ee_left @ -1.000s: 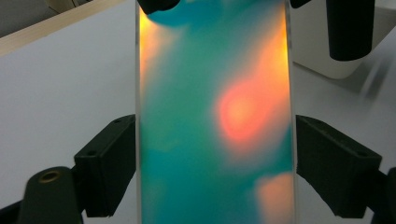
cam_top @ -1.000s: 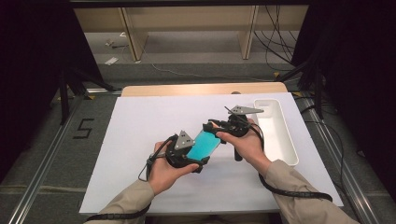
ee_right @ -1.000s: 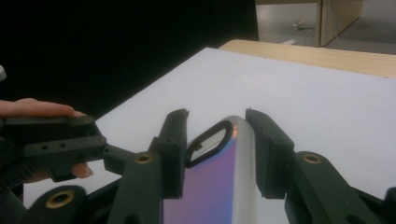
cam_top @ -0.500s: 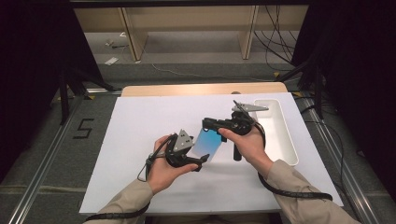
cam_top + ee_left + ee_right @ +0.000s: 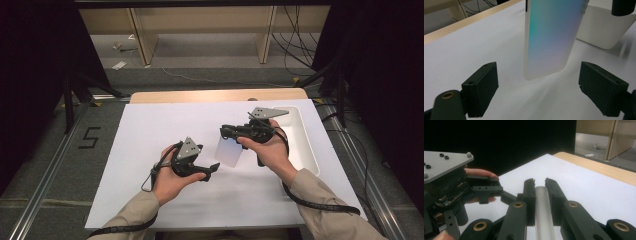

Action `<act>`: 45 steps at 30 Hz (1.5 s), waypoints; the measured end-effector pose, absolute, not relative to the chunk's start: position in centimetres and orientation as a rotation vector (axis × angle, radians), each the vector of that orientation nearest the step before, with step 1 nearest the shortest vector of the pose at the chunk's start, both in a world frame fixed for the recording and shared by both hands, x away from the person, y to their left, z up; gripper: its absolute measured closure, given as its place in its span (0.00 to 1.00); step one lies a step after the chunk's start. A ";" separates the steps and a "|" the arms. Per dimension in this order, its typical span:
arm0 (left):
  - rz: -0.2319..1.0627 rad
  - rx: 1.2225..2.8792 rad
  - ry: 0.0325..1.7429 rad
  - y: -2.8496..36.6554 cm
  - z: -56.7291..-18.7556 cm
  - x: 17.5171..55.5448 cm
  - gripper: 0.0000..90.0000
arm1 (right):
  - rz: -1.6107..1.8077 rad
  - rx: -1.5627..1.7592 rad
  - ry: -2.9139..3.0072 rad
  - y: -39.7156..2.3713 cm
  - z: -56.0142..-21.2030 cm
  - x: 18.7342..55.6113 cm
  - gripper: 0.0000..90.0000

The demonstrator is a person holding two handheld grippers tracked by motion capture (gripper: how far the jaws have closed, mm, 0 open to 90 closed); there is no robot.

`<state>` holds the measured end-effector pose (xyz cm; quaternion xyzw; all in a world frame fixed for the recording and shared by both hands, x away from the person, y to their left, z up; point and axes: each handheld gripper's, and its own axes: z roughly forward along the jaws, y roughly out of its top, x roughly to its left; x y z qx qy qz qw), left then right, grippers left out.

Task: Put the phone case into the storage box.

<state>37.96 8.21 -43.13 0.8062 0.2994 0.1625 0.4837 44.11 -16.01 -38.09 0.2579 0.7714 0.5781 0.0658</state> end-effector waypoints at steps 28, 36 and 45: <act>0.348 2.000 0.657 7.8 -43.9 37.9 0.23 | 1.674 0.446 2.550 -16.1 -37.5 44.3 0.89; 0.300 2.029 0.592 7.6 -44.8 38.2 0.33 | 1.706 0.397 2.601 -15.5 -37.6 43.9 0.89; 0.268 2.040 0.552 7.4 -45.2 38.3 0.41 | 1.724 0.375 2.624 -15.2 -37.7 43.7 0.89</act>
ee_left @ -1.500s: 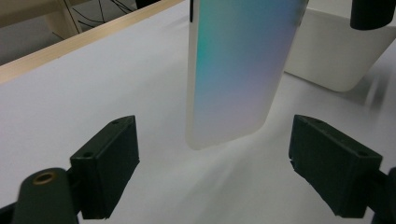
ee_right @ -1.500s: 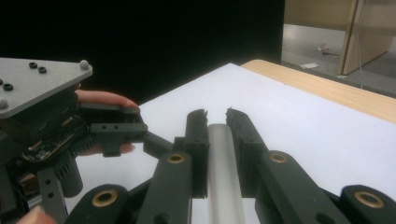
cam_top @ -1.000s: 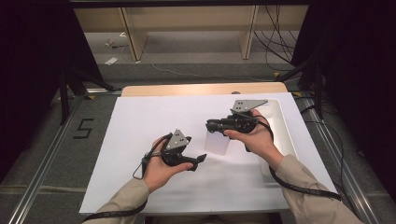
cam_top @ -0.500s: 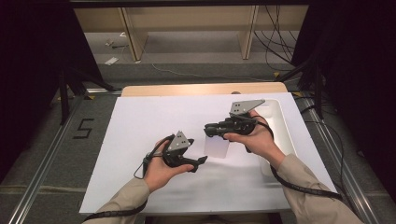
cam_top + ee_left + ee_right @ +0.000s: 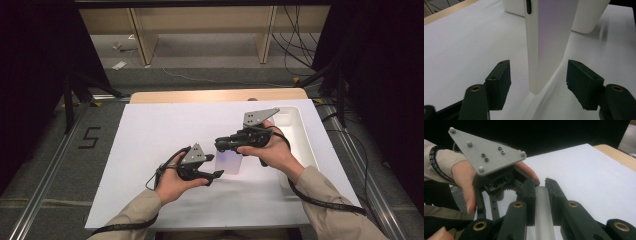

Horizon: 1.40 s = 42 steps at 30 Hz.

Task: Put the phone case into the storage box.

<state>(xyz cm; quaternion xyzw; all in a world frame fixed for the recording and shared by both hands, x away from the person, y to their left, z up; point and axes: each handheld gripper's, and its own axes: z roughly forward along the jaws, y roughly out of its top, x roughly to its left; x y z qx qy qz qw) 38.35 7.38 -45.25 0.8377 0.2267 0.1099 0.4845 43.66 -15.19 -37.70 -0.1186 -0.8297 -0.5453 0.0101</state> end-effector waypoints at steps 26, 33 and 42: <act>0.211 2.025 0.500 7.6 -45.1 38.6 0.75 | -1.722 -0.368 -2.529 -14.8 -37.8 43.5 0.89; 0.191 2.024 0.495 7.7 -44.8 38.6 0.80 | -1.730 -0.349 -2.511 -14.9 -37.7 43.5 0.89; 0.180 2.033 0.486 7.8 -44.7 38.6 0.83 | -1.732 -0.329 -2.503 -14.8 -37.7 43.5 0.89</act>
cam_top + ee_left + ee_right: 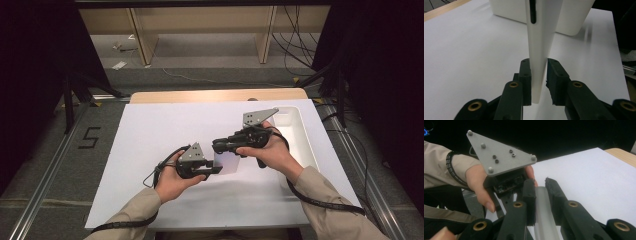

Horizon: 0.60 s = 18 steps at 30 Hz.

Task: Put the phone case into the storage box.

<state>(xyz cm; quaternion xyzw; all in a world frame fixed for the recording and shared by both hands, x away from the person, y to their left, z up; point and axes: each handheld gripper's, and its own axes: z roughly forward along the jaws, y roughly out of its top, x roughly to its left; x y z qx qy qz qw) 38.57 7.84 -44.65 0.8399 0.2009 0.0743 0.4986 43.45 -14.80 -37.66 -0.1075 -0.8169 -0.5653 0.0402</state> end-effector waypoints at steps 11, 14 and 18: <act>0.162 2.034 0.478 7.9 -44.6 38.6 0.84 | -1.729 -0.318 -2.496 -14.8 -37.6 43.5 0.88; 0.153 2.036 0.478 8.0 -44.7 38.7 0.84 | -1.720 -0.313 -2.503 -14.8 -37.7 43.5 0.88; 0.141 2.033 0.470 8.1 -44.7 38.7 0.86 | -1.730 -0.294 -2.517 -14.8 -37.7 43.5 0.85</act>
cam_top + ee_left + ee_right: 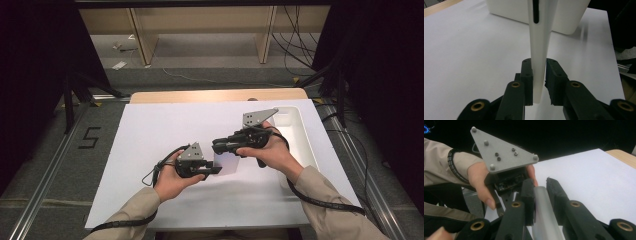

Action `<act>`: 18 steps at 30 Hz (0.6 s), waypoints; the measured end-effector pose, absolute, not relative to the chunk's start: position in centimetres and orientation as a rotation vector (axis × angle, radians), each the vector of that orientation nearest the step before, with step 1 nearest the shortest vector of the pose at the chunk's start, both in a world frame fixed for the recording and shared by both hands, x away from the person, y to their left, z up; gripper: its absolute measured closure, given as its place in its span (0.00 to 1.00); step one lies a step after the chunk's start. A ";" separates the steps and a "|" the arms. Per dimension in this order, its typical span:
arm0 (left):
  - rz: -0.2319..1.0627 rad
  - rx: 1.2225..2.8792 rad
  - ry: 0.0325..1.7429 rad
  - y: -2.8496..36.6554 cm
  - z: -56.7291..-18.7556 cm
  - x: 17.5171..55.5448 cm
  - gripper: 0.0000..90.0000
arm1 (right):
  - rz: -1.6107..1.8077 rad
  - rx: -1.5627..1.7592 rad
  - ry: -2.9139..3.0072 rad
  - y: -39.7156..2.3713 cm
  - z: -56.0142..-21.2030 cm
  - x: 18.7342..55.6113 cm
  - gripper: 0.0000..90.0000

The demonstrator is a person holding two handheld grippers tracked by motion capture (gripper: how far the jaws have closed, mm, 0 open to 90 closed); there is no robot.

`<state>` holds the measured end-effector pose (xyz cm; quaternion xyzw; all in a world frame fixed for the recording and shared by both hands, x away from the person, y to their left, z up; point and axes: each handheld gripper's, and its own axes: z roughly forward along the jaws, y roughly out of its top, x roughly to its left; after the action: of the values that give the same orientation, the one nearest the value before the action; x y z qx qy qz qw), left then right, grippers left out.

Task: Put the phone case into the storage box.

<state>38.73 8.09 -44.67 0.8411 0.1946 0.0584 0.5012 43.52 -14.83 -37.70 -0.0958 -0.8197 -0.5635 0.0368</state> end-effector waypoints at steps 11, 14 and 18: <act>0.206 2.035 0.520 8.3 -44.3 38.5 0.90 | -1.836 -0.418 -2.560 -15.1 -37.6 43.8 0.36; 0.215 2.033 0.550 8.3 -44.2 38.5 0.90 | -1.869 -0.481 -2.534 -15.5 -37.6 44.0 0.30; 0.242 2.031 0.600 8.5 -44.3 38.7 0.90 | -1.931 -0.564 -2.502 -16.0 -37.6 44.2 0.30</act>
<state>38.67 8.52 -44.30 0.8340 0.2462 0.0994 0.4837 44.18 -16.03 -37.62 -0.1754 -0.7790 -0.6011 -0.0344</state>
